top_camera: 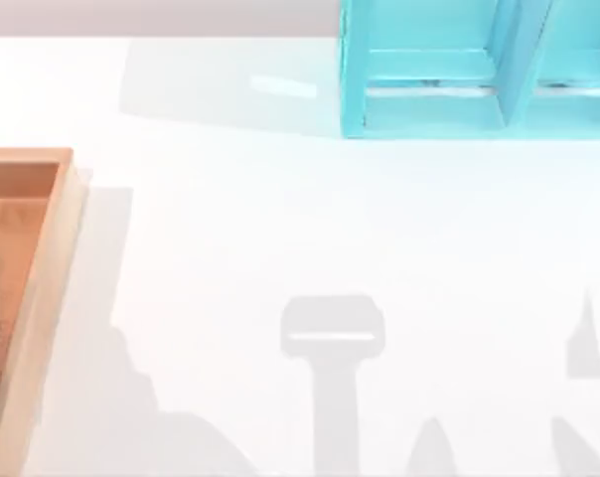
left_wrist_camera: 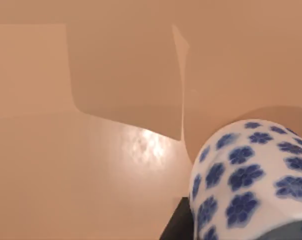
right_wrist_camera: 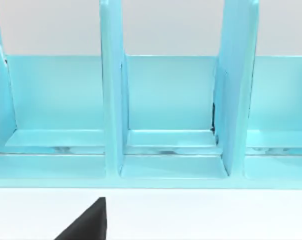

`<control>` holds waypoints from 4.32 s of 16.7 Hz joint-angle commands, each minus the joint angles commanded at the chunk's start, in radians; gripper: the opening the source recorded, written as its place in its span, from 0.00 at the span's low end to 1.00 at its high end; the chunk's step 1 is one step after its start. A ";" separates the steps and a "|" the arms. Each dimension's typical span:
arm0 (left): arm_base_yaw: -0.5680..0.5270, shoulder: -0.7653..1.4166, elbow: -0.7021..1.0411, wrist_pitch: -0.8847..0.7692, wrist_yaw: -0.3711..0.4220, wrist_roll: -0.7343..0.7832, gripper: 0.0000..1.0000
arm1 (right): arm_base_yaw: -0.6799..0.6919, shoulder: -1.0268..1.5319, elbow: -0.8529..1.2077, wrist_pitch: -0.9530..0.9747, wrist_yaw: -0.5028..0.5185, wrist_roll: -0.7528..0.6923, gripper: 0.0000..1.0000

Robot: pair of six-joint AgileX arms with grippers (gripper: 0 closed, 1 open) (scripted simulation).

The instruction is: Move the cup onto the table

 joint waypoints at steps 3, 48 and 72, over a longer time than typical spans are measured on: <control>0.000 0.000 0.000 0.000 0.000 0.000 0.00 | 0.000 0.000 0.000 0.000 0.000 0.000 1.00; -1.036 0.187 0.628 -0.445 -0.005 -1.030 0.00 | 0.000 0.000 0.000 0.000 0.000 0.000 1.00; -1.030 0.227 0.419 -0.195 -0.005 -1.024 0.75 | 0.000 0.000 0.000 0.000 0.000 0.000 1.00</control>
